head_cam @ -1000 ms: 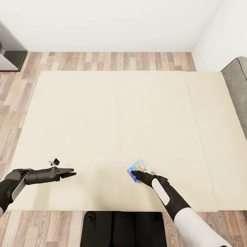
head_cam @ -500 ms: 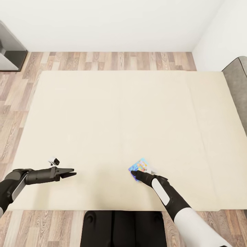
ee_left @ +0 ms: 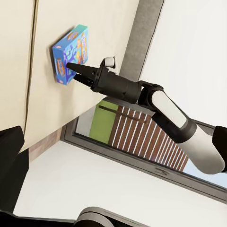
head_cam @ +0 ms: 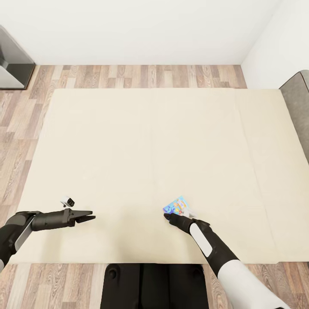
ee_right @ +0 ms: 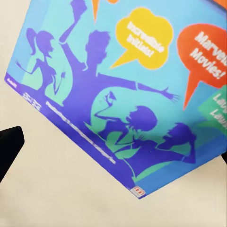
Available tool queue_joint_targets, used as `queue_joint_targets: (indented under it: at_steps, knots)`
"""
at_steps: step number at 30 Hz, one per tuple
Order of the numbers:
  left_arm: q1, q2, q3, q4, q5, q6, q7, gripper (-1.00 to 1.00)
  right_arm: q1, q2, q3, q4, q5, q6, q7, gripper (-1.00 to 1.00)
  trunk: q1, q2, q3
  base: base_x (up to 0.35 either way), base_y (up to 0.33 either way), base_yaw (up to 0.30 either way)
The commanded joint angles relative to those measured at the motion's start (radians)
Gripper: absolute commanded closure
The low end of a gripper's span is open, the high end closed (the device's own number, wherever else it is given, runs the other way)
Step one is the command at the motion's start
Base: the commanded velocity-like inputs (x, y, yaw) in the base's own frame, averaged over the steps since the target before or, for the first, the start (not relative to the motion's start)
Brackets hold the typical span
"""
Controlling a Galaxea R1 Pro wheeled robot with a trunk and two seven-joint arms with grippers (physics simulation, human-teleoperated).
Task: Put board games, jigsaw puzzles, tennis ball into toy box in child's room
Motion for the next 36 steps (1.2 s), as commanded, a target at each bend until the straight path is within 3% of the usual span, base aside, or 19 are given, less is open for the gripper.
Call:
queue_joint_targets:
  at_steps: [1, 36]
  knots:
    - [-0.001, 0.001, -0.005, 0.001, 0.004, 0.011, -0.003, -1.00, 0.000, 0.000, 0.001, -0.001, -0.007, 0.003, -0.006, -1.00, 0.001, -0.002, -0.001, 0.000, 0.018, 0.000]
    - [-0.001, 0.003, -0.004, 0.001, 0.004, 0.011, -0.003, -1.00, -0.001, -0.001, 0.001, 0.000, -0.009, 0.009, -0.012, -1.00, 0.001, -0.002, -0.001, 0.000, 0.017, 0.000]
